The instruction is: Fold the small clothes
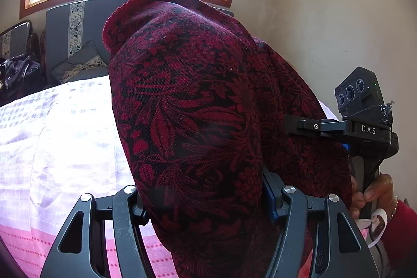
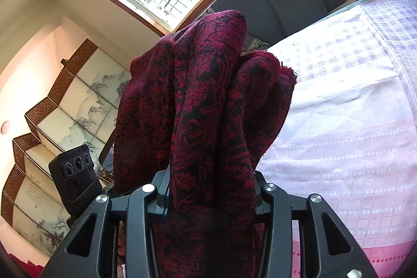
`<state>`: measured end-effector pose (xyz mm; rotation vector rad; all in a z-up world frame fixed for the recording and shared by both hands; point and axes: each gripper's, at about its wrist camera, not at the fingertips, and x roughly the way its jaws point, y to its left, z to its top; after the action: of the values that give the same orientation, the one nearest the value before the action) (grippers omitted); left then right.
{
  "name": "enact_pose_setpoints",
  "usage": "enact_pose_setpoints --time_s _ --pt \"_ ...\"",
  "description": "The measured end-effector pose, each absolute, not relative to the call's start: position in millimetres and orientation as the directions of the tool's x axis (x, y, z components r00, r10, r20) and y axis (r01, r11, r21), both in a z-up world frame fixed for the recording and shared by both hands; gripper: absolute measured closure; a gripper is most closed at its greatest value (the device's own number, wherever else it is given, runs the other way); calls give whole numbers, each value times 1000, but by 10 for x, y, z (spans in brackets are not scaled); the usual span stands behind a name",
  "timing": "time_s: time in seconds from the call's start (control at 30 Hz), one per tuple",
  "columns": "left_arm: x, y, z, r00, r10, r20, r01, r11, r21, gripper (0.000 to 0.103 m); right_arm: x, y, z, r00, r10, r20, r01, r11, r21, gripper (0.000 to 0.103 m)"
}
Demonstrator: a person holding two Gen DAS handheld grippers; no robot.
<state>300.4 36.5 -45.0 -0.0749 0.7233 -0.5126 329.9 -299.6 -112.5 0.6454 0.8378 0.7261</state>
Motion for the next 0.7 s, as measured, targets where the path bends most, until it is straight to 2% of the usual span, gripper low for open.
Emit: enact_pose_setpoints --time_s 0.7 --pt "3428 400 -432 702 -386 -598 377 914 -147 40 3475 -3081 -1305 488 789 -372 -332 563 757 64"
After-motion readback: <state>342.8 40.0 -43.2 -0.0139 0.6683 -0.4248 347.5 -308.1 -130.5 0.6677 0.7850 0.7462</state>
